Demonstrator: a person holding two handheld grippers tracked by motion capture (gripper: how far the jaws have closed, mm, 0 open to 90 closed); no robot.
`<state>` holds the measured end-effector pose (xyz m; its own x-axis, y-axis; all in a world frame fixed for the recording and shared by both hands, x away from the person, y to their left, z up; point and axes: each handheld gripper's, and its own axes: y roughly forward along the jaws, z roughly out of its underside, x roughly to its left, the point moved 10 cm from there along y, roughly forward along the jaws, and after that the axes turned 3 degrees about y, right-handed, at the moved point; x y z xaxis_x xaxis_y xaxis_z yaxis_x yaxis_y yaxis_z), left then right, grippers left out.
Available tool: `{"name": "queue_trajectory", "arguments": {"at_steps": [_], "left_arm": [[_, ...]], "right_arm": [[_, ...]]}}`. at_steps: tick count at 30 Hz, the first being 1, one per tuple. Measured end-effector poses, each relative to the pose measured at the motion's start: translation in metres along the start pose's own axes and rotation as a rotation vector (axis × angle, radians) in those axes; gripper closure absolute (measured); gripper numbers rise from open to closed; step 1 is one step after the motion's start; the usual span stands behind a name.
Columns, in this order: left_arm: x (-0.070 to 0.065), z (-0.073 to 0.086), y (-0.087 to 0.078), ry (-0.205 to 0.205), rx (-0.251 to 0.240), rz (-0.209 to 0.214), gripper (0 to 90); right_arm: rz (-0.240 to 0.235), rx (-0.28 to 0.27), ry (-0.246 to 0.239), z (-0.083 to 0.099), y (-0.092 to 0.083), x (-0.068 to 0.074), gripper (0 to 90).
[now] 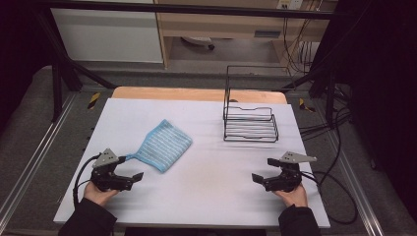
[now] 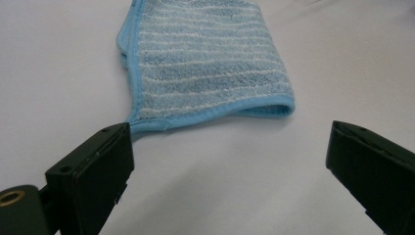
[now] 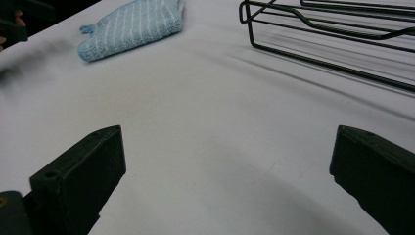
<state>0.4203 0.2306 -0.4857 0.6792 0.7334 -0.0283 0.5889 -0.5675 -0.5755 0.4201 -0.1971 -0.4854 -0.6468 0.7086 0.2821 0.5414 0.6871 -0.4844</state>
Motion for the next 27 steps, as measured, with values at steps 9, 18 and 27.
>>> {"name": "queue_trajectory", "arguments": {"at_steps": [9,18,27], "left_arm": [[-0.0013,-0.0001,0.0014,0.001,0.016,-0.008,4.0],[-0.0059,-0.0024,0.0045,0.012,0.025,-0.007,4.3],[-0.0077,-0.0012,0.0065,0.015,0.036,-0.005,4.3]], "right_arm": [[0.003,0.003,-0.010,0.0001,0.0007,0.0015,0.8],[0.005,0.007,-0.020,0.0000,0.0017,0.0031,0.8],[0.005,0.011,-0.023,0.0008,0.0026,0.0032,0.8]]}}
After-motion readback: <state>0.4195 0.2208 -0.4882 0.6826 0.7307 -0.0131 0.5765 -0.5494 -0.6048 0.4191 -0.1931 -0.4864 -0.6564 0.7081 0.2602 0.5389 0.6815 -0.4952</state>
